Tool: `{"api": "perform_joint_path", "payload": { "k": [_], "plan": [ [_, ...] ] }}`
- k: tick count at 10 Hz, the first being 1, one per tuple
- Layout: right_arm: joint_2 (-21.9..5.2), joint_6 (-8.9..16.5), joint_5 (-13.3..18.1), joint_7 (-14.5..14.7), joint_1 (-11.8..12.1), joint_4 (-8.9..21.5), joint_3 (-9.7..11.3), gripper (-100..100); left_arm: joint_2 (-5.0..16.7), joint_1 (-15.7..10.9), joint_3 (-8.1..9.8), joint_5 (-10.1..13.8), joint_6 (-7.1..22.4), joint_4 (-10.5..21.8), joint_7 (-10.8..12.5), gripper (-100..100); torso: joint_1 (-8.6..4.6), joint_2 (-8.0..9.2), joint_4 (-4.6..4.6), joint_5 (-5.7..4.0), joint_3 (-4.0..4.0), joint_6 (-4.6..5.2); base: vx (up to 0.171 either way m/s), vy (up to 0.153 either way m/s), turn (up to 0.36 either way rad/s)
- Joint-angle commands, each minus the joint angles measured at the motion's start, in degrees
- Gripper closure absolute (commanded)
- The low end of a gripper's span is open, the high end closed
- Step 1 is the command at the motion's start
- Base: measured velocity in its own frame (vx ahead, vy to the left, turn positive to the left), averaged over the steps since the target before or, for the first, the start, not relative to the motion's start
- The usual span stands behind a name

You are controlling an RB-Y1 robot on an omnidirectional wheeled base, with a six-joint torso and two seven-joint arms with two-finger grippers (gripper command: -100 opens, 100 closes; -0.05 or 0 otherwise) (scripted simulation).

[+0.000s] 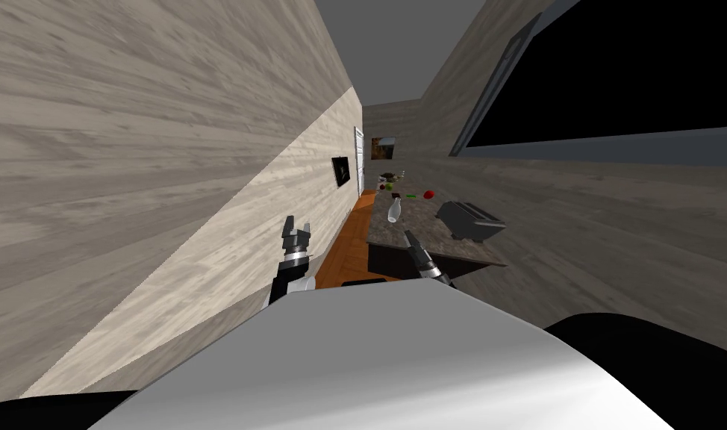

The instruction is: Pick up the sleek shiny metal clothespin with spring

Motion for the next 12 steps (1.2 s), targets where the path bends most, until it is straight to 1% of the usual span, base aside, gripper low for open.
{"api": "perform_joint_path", "payload": {
  "k": [1,7,8,11,12],
  "plan": [
    [0.01,-0.14,0.13,0.21,0.22,0.08,0.28,-100,0.0,0.0,0.0,0.0,0.0,0.0,0.0,0,0.0,0.0,0.0,0.0,0.0,0.0,0.0,0.0,0.0],
    [0.01,-0.14,0.13,0.21,0.22,0.08,0.28,-100,0.0,0.0,0.0,0.0,0.0,0.0,0.0,0,-0.06,0.02,0.01,-0.02,0.02,0.0,-0.001,-0.002,-0.005],
    [-1.01,-0.31,2.68,0.77,-0.47,1.05,-0.86,-100,0.0,0.0,0.0,0.0,0.0,0.0,0.0,0,-0.03,0.02,0.01,-0.01,0.01,-0.01,0.004,0.028,-0.006],
    [-3.55,-0.86,7.76,2.16,-2.07,3.44,-3.66,-100,-0.01,0.0,-0.01,0.0,0.0,0.0,0.0,0,0.3,0.03,0.01,0.06,0.02,0.0,-0.004,0.089,-0.058],
    [-3.55,-0.86,8.71,2.16,-2.07,3.44,-3.66,-100,-0.01,0.0,-0.01,0.0,0.0,0.0,0.0,0,0.35,0.03,0.01,0.07,0.02,0.0,-0.005,0.068,0.01]
  ]
}}
